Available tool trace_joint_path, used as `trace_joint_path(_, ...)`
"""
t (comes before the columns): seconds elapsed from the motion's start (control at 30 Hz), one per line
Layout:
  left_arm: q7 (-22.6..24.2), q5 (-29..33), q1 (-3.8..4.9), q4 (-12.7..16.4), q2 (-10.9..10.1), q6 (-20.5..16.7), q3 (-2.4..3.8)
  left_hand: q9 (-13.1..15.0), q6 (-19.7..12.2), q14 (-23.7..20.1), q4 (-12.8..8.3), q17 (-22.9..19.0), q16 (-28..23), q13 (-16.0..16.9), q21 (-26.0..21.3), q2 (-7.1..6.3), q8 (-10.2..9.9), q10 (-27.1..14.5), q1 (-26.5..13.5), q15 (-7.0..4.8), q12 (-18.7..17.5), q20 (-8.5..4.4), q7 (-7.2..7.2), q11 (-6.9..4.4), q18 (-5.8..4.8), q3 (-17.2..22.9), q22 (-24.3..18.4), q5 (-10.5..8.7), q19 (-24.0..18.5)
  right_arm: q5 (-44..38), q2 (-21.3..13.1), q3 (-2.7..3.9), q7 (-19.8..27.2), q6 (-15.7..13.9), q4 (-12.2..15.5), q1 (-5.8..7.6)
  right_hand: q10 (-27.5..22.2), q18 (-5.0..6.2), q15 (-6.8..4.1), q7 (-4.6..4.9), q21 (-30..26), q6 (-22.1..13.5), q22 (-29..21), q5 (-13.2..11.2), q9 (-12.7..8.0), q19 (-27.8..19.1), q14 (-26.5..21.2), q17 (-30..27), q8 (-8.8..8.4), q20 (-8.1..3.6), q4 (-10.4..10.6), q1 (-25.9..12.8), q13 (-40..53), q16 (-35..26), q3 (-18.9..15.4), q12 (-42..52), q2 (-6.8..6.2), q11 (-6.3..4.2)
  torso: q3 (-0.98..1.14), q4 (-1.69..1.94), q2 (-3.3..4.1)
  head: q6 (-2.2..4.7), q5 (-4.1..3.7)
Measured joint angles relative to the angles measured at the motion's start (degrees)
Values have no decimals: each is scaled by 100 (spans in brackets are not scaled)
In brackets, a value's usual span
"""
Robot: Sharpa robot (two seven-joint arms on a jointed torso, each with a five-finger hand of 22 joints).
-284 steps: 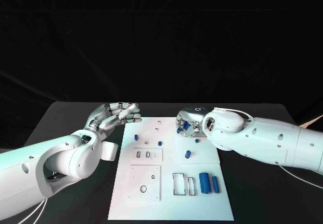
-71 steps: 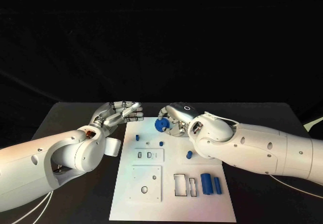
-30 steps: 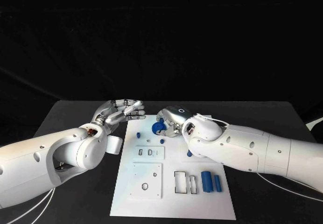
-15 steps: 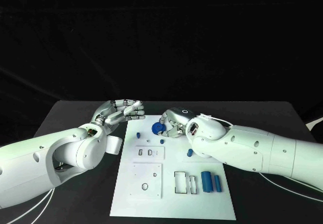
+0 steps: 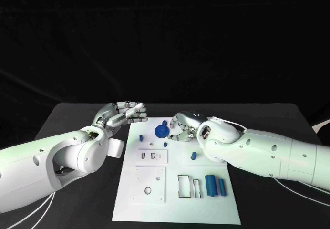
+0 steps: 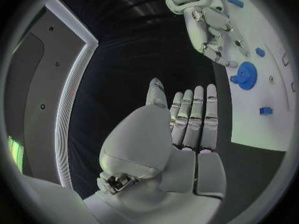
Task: Assemble the parts on the task board
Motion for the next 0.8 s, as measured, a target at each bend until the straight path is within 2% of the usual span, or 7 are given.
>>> trace_joint_path(0.17, -1, 0, 0, -15, -7, 0, -1, 0, 0, 0, 0, 0, 0, 0, 0, 0, 0, 0, 0, 0, 0, 0, 0, 0, 0, 0, 0, 0, 0, 46, -400, -4, 45, -168, 352, 93, 63, 0, 0, 2, 38, 15, 0, 24, -2, 0, 0, 0, 22, 0, 29, 63, 0, 0, 35, 43, 60, -13, 3, -7, -10, 10, -8)
trace_joint_path(0.3, -1, 0, 0, -45, 0, 0, -1, 6, 0, 0, 0, 6, -24, 0, 0, 0, 0, -22, 0, 0, 0, 0, 0, 22, 0, 0, 0, 0, 0, 182, -801, 6, 146, -360, 614, 248, 63, 0, 0, 2, 38, 15, -1, 43, -29, 0, 0, 0, 22, 0, -18, 212, -1, 0, 112, 43, -15, -13, 9, -25, -29, 25, -15)
trace_joint_path(0.4, -1, 0, 0, -70, 15, 0, -1, 8, 0, 0, 0, 8, -24, 0, 0, 0, 0, -21, 0, 0, 0, 0, 0, 21, -1, 0, 0, 0, 0, 466, -1120, 14, 284, -446, 745, 350, 61, 0, 0, 2, -20, 15, -1, -65, -60, 0, 0, -1, 22, 0, -83, 419, -1, 0, 209, 31, -64, -12, 16, -46, -52, 39, -35)
trace_joint_path(0.47, -1, 0, 0, -92, 30, 1, -1, 8, 0, 0, 0, 7, -24, 0, 0, 0, 0, -21, 0, 0, 0, 0, 0, 21, 0, 0, 0, 0, 0, 763, -1377, 14, 434, -457, 848, 400, -11, 0, 0, 39, -78, -22, -1, -153, -84, 0, 0, -1, -12, 0, -154, 572, -1, 0, 280, -47, -116, 19, 22, -67, -70, 44, -57)
trace_joint_path(0.63, -1, 0, -1, -144, 60, 11, -2, 8, 0, 0, 0, 7, -24, 0, 0, 0, 0, -21, 0, 0, 0, 0, 0, 21, 0, 0, -5, 0, 0, 1466, -1900, 14, 845, -384, 907, 450, -114, 0, 0, 83, -162, -109, -1, -262, -131, 0, 0, -1, -45, 0, -396, 902, -1, 0, 384, -135, -236, 59, 42, -115, -112, 51, -83)
trace_joint_path(0.8, -1, 0, -1, -196, 78, 30, -2, 8, 0, 0, 0, 7, -24, 0, 0, 0, 0, -21, 0, 0, 0, 0, 0, 21, 0, 0, -5, 0, 0, 1866, -2165, 2, 1223, -252, 804, 401, -144, 0, 0, 60, -162, -148, -2, -315, -147, 0, 0, -1, -45, 0, -462, 990, -2, 0, 411, -165, -235, 28, 70, -172, -142, 59, -79)
